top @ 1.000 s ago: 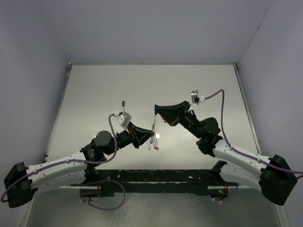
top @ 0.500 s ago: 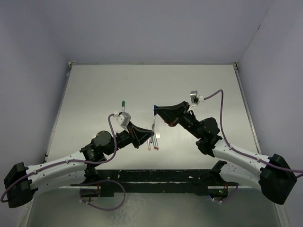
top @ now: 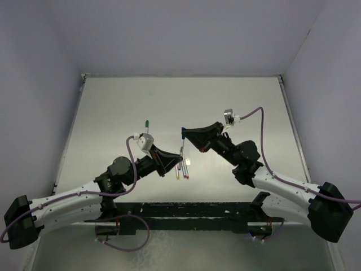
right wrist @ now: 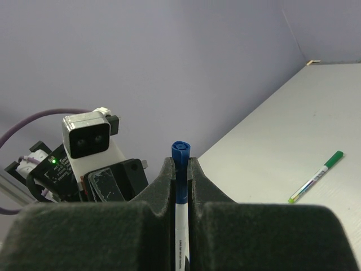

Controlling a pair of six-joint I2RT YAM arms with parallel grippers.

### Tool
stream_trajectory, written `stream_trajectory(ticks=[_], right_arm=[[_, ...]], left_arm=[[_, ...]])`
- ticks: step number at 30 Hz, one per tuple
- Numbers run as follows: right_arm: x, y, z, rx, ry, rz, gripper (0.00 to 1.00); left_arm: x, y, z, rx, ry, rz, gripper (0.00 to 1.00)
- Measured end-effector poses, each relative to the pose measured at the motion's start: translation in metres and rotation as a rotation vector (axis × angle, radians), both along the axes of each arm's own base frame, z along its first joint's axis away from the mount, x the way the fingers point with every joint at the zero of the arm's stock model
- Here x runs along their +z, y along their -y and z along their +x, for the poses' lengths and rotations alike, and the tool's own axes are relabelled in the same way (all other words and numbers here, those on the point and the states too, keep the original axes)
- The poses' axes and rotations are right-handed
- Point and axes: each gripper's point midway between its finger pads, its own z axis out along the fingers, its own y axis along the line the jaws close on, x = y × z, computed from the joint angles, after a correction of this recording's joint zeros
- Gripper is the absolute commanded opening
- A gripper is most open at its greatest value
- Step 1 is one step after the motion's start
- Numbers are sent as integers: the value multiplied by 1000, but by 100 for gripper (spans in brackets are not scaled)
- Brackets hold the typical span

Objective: Insert the pens into the pen caps

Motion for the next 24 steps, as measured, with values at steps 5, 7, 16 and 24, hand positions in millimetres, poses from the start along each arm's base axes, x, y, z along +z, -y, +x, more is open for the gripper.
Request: stream_trajectory(ticks=[5,7,16,24], right_arm=[[-1,-2,-3,19,4,-5,0],[-2,-4,-5,30,4,-10,0],[-15,-16,-11,79,-10,-37,0],[-20,-21,-12,89,-13,-48,0]], left_arm=[[2,-2,1,9,3,-8,0],[4,-2,2,15,5,-13,0],[5,-4,6,43,3,-20,0],[3,-6,8,62,-3,-24,0]])
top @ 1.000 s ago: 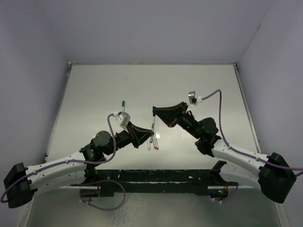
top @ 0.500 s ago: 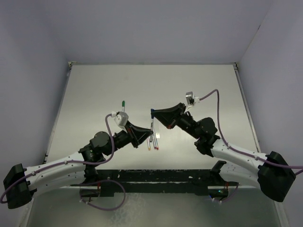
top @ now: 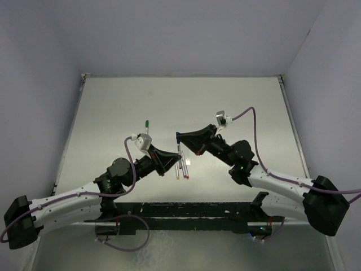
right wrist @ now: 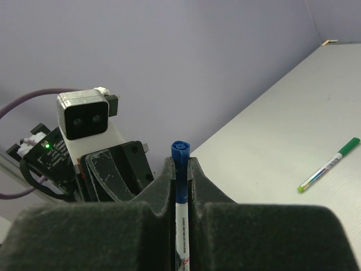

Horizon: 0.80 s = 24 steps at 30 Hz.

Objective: Insert the pens into the pen caps

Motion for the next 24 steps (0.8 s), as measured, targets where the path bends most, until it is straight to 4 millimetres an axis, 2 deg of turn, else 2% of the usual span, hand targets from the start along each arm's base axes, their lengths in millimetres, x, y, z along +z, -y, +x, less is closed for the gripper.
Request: stream_trajectory(ticks=[10,24], right_arm=[[-5,-12,1,-49,7,-87,0],[-27,-22,8,-117,-19,-212,0]], left_arm=[[-4,-9,4,45,9,31,0],[-20,-15,12,92,50,157,0]])
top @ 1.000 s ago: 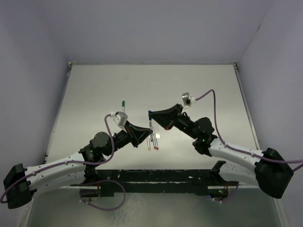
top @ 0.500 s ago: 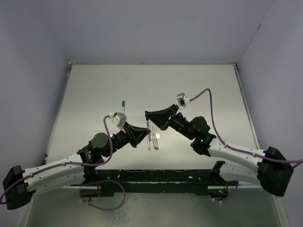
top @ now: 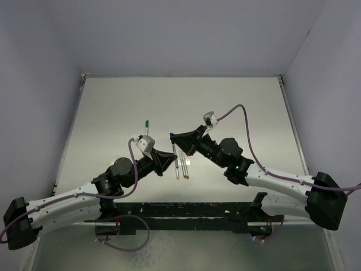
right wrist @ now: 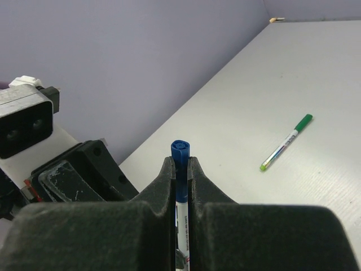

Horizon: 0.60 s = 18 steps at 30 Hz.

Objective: Insert the pens into the pen caps

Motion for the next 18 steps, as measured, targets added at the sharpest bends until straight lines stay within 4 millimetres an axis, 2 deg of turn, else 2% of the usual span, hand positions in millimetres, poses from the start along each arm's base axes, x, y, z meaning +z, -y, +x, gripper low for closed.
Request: stream_trajectory(ticks=[8,18], right_arm=[[-13,-4,3,-40,-23,-49,0],[-12,-6,4,-50,-16,-75,0]], left_arm=[[-9,-4,3,22,-1,55,0],[-11,-9,6,48,-3,70,0]])
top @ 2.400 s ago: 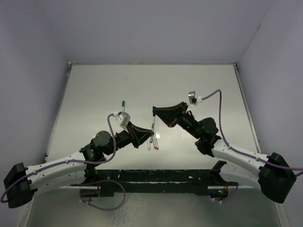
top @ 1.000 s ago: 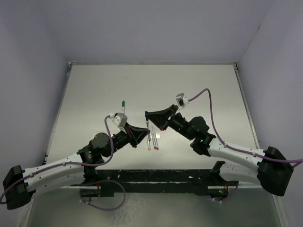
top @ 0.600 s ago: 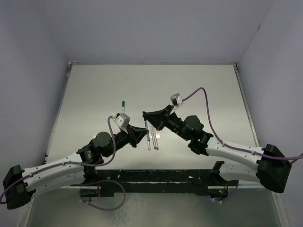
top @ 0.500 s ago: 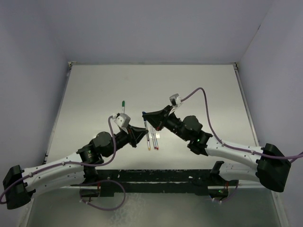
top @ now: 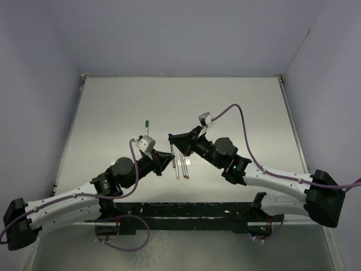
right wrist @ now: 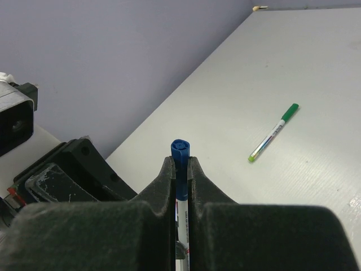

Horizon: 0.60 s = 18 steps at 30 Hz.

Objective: Insert the pens into the pen caps

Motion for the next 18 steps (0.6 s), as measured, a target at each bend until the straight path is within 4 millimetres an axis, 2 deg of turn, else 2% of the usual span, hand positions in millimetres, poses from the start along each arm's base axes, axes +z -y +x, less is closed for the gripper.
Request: stream_trajectory(ticks=[3,6,11,14,16,18], right_arm=[[0,-2,1,0,-1,-8,0],[2,-4,3,0,2,-18,15],[7,-6,3,1,6,-59,21],[-2,-5,-4,15,-8,-116,25],[-12,-1,-10,22,-30,-164,36],[-14,7,-14,14,-36,-194,39]], left_arm=[[-2,-3,2,18,-13,21,0],[-2,-4,5,37,-35,51,0],[-6,-5,14,91,-84,86,0],[-9,-10,19,132,-108,80,0],[-5,-15,24,175,-115,54,0],[-4,-21,27,213,-126,35,0]])
